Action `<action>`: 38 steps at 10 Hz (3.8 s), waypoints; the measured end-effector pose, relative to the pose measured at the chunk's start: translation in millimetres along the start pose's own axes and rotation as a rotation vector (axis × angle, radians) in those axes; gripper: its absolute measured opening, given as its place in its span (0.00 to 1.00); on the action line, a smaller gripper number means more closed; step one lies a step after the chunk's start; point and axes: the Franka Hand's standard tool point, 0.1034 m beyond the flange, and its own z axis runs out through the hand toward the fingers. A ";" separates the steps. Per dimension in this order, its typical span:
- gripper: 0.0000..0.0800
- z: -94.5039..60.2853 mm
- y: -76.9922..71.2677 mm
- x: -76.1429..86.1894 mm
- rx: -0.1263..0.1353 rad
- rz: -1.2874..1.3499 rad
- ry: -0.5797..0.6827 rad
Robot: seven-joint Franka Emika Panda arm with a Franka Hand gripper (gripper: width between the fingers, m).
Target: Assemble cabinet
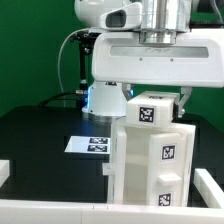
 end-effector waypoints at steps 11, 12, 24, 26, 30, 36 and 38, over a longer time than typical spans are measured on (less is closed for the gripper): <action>0.67 1.5 -34.4 15.2 0.097 1.166 -0.026; 0.67 1.1 -33.9 15.5 0.096 1.218 -0.028; 1.00 -24.1 -37.7 -2.2 0.070 0.643 -0.105; 1.00 -29.3 -36.9 -6.2 0.047 0.361 -0.122; 1.00 -35.6 -41.2 -7.2 0.033 -0.089 -0.100; 1.00 -41.2 -41.2 -4.0 0.020 -0.927 -0.074; 1.00 -40.5 -38.4 -2.5 0.012 -1.055 -0.074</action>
Offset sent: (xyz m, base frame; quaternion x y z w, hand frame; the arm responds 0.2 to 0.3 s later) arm 0.0015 0.0032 -0.0058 -0.0240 -0.0393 0.3148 0.9480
